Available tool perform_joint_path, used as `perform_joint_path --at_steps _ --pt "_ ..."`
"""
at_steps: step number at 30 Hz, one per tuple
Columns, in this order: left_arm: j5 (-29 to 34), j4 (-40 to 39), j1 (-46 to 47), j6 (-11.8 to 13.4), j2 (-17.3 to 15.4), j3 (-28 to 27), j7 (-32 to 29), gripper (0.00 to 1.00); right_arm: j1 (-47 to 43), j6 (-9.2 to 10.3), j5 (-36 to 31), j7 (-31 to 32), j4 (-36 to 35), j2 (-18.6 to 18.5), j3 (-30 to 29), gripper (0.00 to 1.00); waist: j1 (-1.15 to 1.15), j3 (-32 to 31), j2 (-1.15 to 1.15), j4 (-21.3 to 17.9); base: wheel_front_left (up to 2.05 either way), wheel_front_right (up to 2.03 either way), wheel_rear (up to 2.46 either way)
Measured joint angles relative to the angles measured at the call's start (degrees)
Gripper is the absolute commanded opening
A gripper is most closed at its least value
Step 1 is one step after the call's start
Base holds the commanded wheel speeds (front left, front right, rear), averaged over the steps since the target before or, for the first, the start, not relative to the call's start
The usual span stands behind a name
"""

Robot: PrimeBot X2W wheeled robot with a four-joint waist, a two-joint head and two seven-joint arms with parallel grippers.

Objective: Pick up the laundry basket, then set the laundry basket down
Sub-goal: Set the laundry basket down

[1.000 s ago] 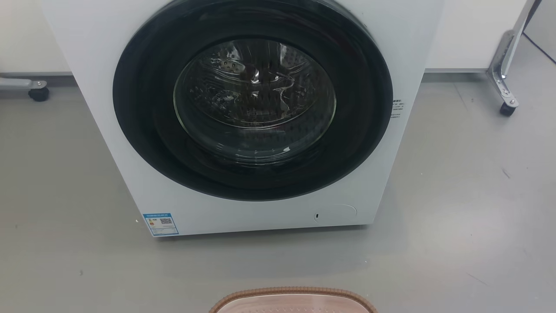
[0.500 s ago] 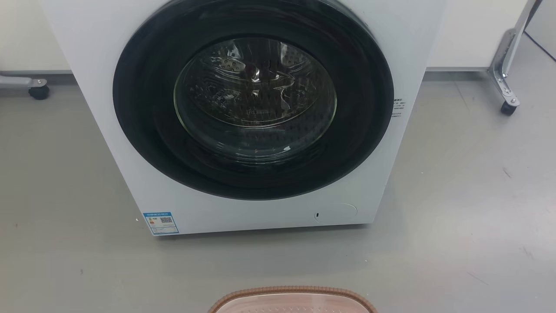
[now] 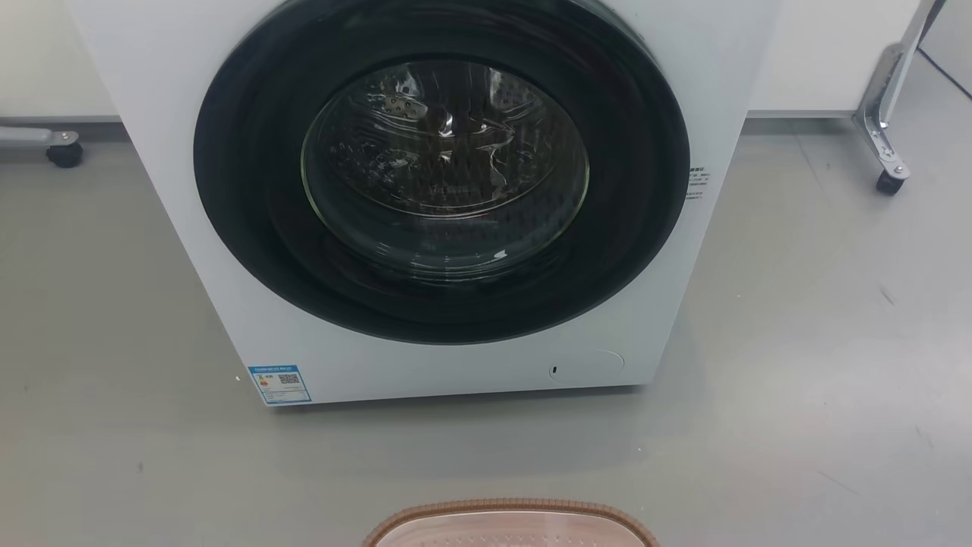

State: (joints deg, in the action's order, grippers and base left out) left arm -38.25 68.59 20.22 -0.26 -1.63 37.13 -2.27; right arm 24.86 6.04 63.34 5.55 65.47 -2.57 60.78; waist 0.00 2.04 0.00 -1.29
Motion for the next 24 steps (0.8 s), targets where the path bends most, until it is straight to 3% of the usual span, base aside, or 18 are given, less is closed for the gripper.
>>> perform_joint_path --at_steps 14,24 --pt "-0.4 -0.8 6.0 1.0 -0.1 -0.5 0.9 0.00 5.5 0.08 0.7 -2.1 0.2 -0.2 0.3 0.00 0.01 6.8 0.00 0.3 0.00 0.00 0.00" --pt "-0.8 -1.9 13.5 2.0 -0.3 -2.1 2.4 0.00 15.6 0.09 -1.1 -3.5 1.4 -0.5 0.3 0.00 0.01 13.6 0.00 0.7 0.00 0.00 0.00"
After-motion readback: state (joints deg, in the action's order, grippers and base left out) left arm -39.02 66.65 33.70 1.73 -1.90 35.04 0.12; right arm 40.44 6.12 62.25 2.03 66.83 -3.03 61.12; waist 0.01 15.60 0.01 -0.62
